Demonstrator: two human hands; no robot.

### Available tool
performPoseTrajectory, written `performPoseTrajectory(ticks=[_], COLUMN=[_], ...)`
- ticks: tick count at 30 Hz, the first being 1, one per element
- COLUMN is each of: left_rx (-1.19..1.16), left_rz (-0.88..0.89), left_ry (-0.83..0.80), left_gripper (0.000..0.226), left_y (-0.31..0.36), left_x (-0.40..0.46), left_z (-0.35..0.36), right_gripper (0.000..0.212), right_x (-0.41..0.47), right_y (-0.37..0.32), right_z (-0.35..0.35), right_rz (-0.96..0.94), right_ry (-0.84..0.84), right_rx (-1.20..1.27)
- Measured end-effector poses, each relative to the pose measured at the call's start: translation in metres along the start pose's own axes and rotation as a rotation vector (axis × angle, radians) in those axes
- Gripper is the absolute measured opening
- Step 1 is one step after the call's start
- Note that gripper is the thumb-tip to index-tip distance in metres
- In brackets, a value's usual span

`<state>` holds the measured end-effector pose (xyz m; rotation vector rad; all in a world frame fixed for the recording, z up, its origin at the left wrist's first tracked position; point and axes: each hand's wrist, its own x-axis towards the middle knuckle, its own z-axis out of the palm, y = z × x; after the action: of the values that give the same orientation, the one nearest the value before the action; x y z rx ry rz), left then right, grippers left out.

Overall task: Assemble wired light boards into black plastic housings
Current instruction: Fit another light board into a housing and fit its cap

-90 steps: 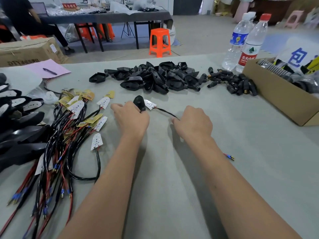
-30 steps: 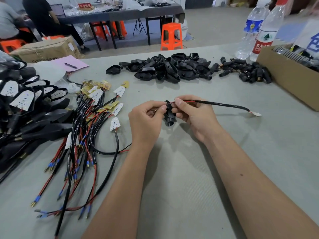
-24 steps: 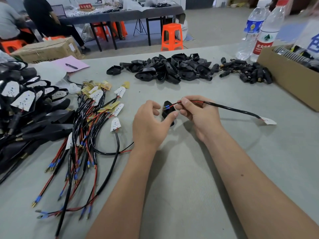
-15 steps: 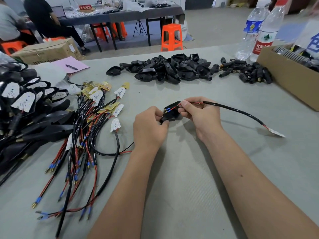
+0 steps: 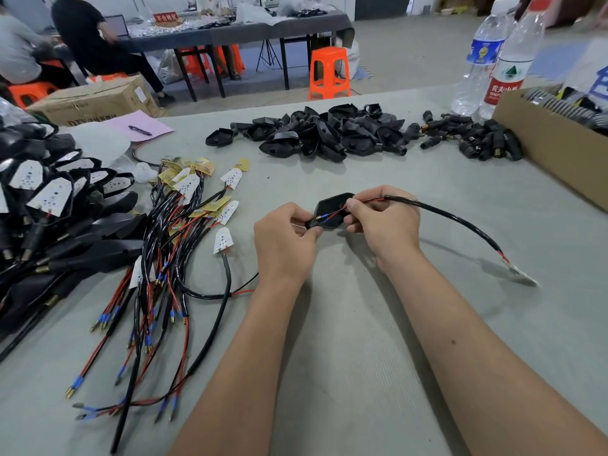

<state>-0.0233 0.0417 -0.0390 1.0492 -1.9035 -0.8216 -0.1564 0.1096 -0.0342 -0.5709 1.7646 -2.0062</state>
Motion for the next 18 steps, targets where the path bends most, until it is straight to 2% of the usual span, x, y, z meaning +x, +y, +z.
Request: performPoseTrajectory(ticks=[4, 14, 18], left_rx=[-0.016, -0.080, -0.128], left_rz=[-0.010, -0.037, -0.037], left_ry=[-0.002, -0.033, -0.013], left_gripper=[0.019, 0.020, 0.019], left_y=[-0.0005, 0.0029, 0.0021], left_x=[-0.0001, -0.0008, 0.0002], left_z=[-0.0019, -0.0018, -0.0007], right_gripper=[0.014, 0.007, 0.010], right_x=[-0.0003, 0.0016, 0.0009], right_y=[-0.0008, -0.0035, -0.0020], right_z=[0.0008, -0.0047, -0.0032], right_rz=[-0.009, 0.041, 0.016], right_ry=[0.014, -0.116, -0.147], right_rx=[-0.035, 0.078, 0.027])
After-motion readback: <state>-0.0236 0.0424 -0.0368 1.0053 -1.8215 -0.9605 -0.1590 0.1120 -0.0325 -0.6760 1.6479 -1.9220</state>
